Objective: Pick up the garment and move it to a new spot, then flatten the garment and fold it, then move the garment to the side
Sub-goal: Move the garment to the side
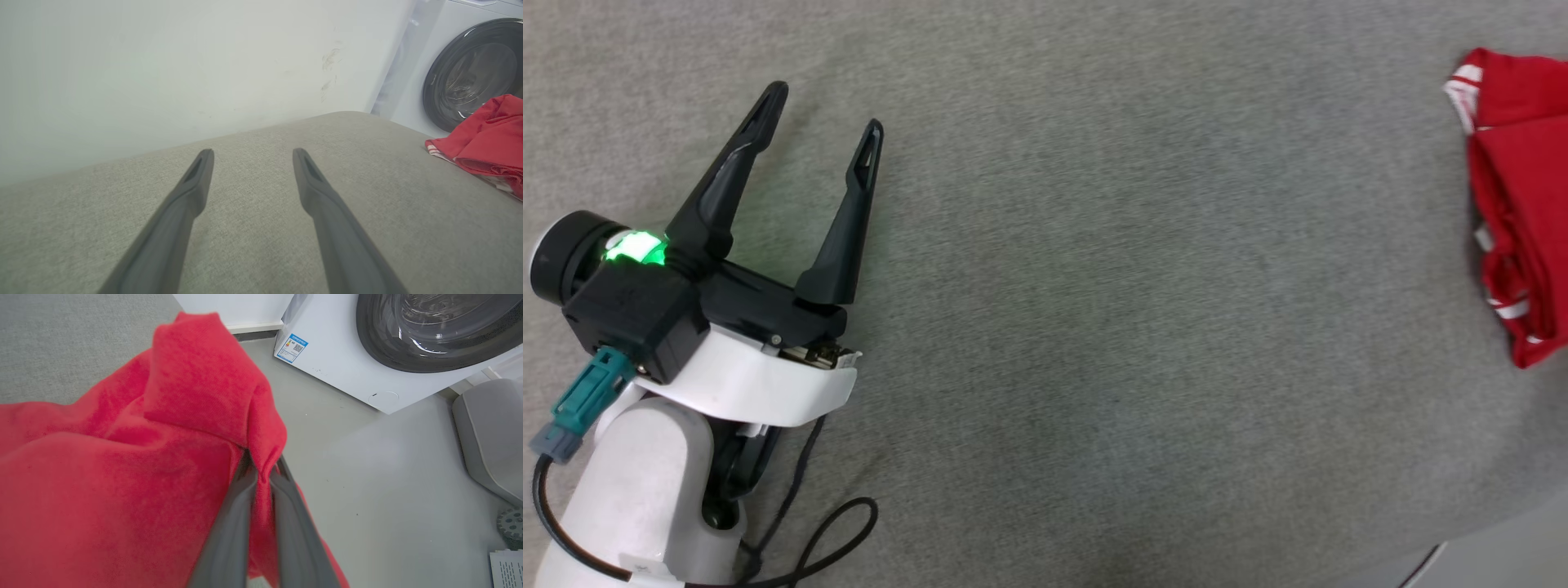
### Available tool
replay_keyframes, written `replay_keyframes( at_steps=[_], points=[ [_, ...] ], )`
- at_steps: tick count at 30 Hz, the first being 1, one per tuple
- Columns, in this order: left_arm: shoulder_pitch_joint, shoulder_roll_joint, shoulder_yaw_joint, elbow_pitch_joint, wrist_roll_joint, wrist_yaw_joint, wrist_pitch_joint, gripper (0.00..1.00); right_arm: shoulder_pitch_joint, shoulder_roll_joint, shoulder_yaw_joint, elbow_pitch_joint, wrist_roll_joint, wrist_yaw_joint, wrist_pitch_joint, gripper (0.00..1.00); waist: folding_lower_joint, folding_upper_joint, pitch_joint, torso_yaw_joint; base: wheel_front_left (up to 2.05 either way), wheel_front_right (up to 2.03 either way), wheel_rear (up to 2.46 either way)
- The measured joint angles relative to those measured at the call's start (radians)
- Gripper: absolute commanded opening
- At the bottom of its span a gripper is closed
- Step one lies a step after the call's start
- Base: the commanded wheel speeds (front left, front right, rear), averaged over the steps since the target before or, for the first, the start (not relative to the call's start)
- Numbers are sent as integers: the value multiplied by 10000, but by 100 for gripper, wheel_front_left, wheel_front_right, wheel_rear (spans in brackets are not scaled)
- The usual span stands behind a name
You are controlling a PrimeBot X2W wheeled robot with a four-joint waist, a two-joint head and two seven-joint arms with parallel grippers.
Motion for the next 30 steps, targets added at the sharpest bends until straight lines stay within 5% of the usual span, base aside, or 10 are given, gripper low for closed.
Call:
replay_keyframes(
  at_steps=[7,8,9,10,11,22,30],
  points=[
    [-174,-2,-132,-13,-29,-4,-165,100,-146,311,-1016,715,-598,0,-506,0,-1,0,442,555,0,0,0],
    [-174,2,-128,17,-29,-4,-190,100,-153,351,-1085,800,-665,0,-619,25,0,0,472,598,0,0,0],
    [-174,2,-132,52,-35,-4,-199,100,-158,399,-1137,876,-731,0,-759,25,-1,0,491,636,0,0,0],
    [-174,4,-134,81,-59,-4,-205,100,-174,464,-1208,961,-763,0,-911,87,-1,0,495,666,0,0,0],
    [-174,12,-127,111,-73,0,-242,100,-196,523,-1244,1039,-796,0,-1012,100,-1,0,482,683,0,0,0],
    [188,-165,-174,708,-242,159,-539,100,-203,602,-1927,1406,-1467,0,-2920,100,-2,0,-401,809,0,0,0],
    [1085,-652,-259,1620,-514,477,-857,100,879,447,-1202,1768,-963,-2,-4094,100,-3,0,-1700,1081,0,0,0]
  ],
)
